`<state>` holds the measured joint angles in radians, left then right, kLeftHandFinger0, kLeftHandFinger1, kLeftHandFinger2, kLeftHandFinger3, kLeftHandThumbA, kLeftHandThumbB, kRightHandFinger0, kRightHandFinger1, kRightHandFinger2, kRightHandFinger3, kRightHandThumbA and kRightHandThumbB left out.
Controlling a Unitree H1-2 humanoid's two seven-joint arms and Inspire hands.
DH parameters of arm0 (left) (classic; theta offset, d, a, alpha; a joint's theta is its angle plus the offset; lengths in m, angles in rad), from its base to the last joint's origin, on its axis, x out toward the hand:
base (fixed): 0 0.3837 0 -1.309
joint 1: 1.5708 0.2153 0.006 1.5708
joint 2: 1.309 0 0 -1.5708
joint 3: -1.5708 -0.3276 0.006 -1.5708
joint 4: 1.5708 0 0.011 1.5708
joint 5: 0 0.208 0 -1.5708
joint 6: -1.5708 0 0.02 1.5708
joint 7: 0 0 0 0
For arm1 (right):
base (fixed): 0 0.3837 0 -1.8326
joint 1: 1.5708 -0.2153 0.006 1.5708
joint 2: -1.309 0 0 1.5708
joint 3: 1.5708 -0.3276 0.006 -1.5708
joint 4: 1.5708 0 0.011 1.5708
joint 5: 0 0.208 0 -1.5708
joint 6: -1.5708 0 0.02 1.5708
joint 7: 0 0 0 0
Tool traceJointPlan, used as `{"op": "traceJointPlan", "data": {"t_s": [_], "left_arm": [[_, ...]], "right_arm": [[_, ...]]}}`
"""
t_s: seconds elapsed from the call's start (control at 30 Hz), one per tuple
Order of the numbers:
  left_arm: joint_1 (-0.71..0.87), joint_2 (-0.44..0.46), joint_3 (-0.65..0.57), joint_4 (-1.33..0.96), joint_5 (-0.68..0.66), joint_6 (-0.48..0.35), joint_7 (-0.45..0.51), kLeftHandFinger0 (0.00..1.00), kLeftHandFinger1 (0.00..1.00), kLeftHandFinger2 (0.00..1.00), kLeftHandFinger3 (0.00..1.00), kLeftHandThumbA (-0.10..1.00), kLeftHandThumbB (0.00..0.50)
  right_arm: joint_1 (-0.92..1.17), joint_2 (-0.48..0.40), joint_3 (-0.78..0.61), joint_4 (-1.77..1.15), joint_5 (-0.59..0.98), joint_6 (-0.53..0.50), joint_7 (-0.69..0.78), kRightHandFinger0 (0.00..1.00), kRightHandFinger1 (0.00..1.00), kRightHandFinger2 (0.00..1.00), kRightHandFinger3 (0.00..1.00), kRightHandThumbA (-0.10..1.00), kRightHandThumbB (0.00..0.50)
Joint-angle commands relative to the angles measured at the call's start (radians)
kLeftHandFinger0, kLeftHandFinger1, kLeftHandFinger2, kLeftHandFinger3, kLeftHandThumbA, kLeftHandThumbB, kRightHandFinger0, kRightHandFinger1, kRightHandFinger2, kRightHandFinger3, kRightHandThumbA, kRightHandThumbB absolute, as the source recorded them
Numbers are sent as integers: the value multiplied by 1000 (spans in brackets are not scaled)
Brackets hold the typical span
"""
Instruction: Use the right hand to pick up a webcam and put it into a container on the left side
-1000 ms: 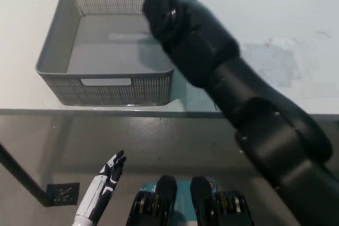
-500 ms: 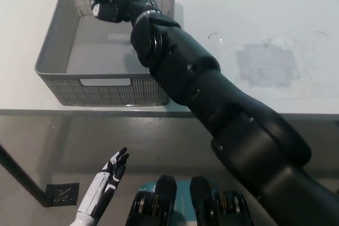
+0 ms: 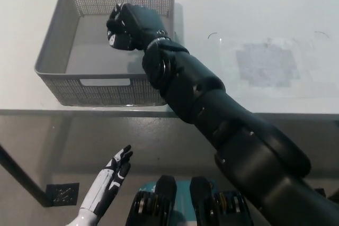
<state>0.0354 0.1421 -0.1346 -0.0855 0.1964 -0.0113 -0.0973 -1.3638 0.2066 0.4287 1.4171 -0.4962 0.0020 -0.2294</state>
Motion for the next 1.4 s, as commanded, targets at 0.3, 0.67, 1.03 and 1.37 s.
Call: {"op": "traceJointPlan", "data": {"t_s": [0.3,0.67,1.03,1.37], "left_arm": [[-36,26,-14,-39,29,6,-16,1000,1000,1000,1000,1000,25],[-32,20,-17,-36,18,8,-15,1000,1000,1000,1000,1000,19],[-44,41,-30,-19,32,-14,-26,1000,1000,1000,1000,1000,28],[-32,43,-22,-34,31,12,-25,1000,1000,1000,1000,1000,22]], "right_arm": [[-86,-49,5,-23,14,-53,121,1000,1000,1000,1000,977,389],[-187,-85,-98,-100,92,-113,104,1000,1000,1000,1000,1000,421],[-119,-272,-284,-641,192,-61,194,1000,1000,1000,1000,1000,336],[277,-403,-369,-1445,234,105,295,1000,1000,1000,1000,1000,351]]}}
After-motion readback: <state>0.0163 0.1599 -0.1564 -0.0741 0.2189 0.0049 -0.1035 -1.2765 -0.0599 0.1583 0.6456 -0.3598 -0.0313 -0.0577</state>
